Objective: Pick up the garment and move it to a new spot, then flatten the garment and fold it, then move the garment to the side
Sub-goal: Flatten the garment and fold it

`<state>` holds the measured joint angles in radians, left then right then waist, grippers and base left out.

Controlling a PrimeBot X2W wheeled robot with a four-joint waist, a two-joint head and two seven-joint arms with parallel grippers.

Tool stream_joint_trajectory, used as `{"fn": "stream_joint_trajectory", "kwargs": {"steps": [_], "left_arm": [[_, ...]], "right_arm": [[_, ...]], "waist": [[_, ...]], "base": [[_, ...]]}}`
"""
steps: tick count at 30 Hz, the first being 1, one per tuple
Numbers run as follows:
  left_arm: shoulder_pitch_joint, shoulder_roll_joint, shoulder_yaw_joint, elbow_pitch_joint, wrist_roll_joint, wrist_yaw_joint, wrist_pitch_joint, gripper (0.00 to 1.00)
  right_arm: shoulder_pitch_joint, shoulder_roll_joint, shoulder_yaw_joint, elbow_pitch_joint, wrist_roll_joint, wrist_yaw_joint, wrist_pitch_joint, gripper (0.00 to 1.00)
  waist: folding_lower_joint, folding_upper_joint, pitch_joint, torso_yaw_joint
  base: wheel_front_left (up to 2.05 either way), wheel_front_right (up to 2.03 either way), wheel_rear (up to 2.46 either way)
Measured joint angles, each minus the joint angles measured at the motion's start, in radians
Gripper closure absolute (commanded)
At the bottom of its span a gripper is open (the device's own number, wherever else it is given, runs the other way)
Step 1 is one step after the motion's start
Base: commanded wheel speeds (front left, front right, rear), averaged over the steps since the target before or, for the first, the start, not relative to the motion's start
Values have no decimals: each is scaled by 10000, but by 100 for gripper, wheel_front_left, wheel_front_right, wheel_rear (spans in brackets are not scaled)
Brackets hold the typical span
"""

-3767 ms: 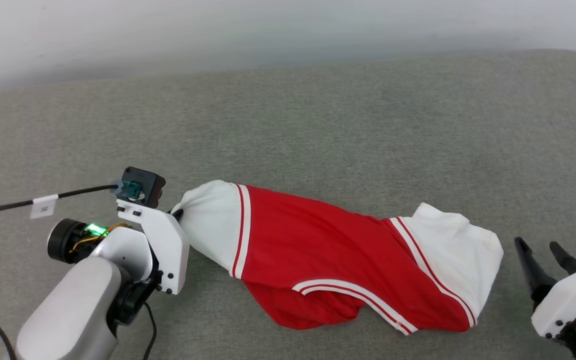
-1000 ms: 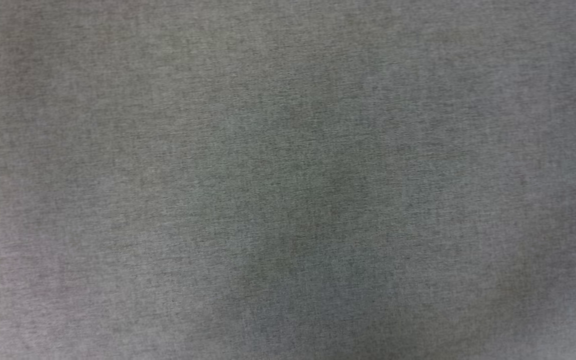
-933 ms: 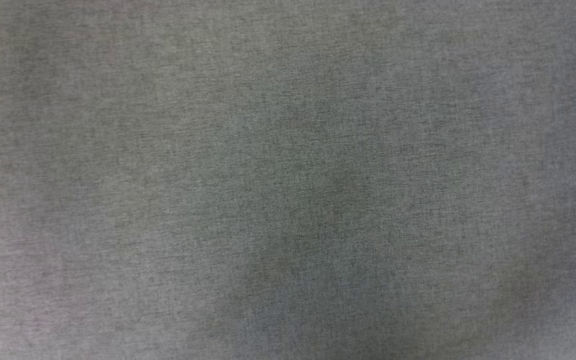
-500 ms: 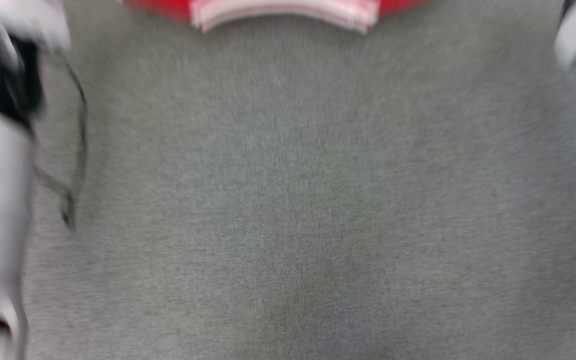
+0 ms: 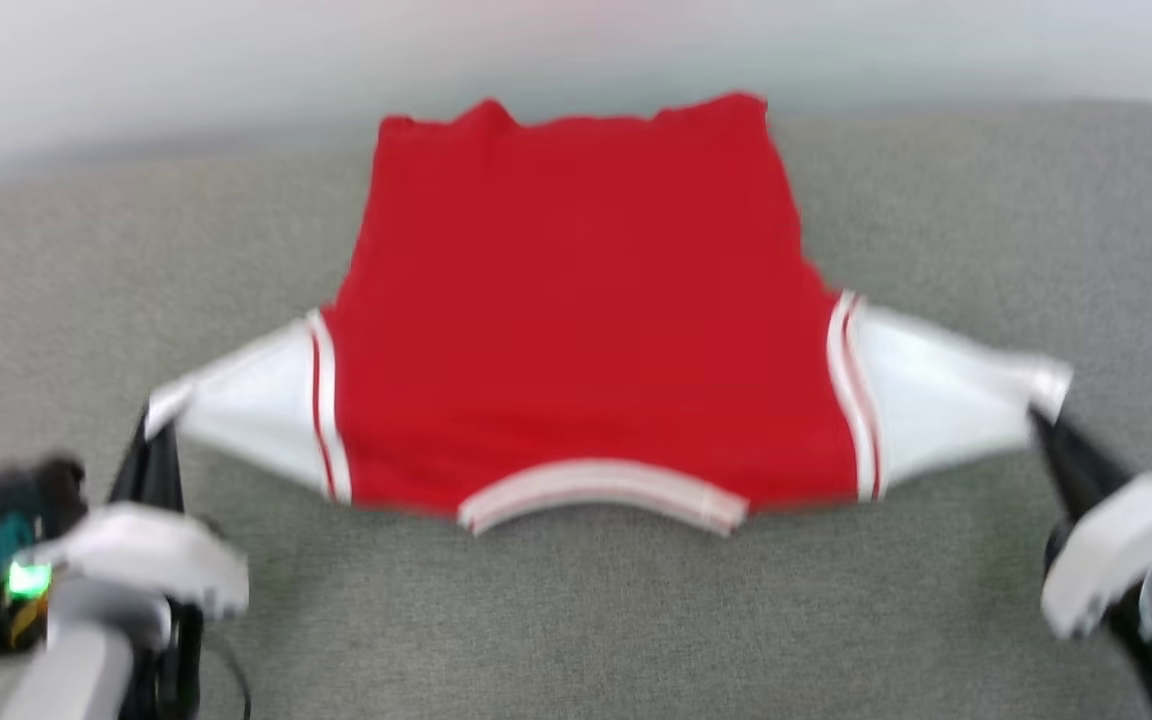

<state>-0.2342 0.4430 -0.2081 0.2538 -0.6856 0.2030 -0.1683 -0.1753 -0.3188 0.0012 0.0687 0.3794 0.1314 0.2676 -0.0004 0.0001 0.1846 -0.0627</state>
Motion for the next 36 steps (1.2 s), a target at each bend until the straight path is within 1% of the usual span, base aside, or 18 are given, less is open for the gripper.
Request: {"fn": "stream_joint_trajectory", "kwargs": {"steps": [2,4,8,11,16,17,18,19,21,24,28,31,33,36], "left_arm": [[1023,113,73,-688,-104,393,272,100],[2015,186,115,-1340,-150,759,516,100],[3778,165,105,-2303,-366,1381,966,100],[4614,23,-33,-2604,-491,1586,1137,100],[5260,-71,-293,-2836,-447,1716,1198,100],[5312,-98,-355,-2911,-403,1747,1177,100],[5316,-123,-389,-2984,-403,1741,1168,100],[5311,-128,-420,-3037,-399,1737,1168,100],[5233,-125,-445,-3147,-384,1691,1162,100],[4823,-100,-506,-3277,-280,1576,1126,100],[4229,-150,-602,-3444,-138,1480,1028,100],[3732,-286,-713,-3530,-109,1363,897,100],[3412,-428,-853,-3599,10,1262,817,100],[2784,-631,-1135,-3735,199,1078,669,100]], "right_arm": [[950,435,-330,-399,-163,0,313,100],[1759,732,-550,-755,-384,0,573,100],[3070,1344,-897,-1187,-474,-2,1024,100],[3790,1624,-965,-1256,-548,-2,1296,100],[4493,1885,-851,-1083,-481,-2,1779,100],[4514,1902,-811,-1049,-456,-4,1818,85],[4499,1904,-792,-1066,-453,-4,1799,53],[4446,1902,-769,-1106,-439,-4,1772,0],[4186,1877,-744,-1244,-403,-4,1616,0],[3254,1778,-966,-1338,-347,-4,1298,0],[1766,1565,-1484,-817,-445,-6,1022,0],[35,1413,-1847,75,-345,-6,1041,0],[-1105,1235,-2069,940,63,-6,1430,0],[-2802,746,-2268,2192,71,-10,2192,0]], "waist": [[0,0,-287,7],[0,0,-521,-9],[0,0,-891,-64],[-1,0,-1079,-69],[0,0,-1188,33],[0,0,-1186,66],[1,0,-1185,105],[1,0,-1185,144],[1,0,-1165,214],[4,0,-1027,348],[4,0,-684,604],[4,0,-278,813],[4,0,9,987],[5,0,520,1296]], "base": [[0,0,0],[0,0,0],[0,0,0],[0,0,0],[0,0,0],[0,0,0],[0,0,0],[0,0,0],[0,0,0],[0,0,0],[0,0,0],[0,0,0],[0,0,0],[0,0,0]]}}
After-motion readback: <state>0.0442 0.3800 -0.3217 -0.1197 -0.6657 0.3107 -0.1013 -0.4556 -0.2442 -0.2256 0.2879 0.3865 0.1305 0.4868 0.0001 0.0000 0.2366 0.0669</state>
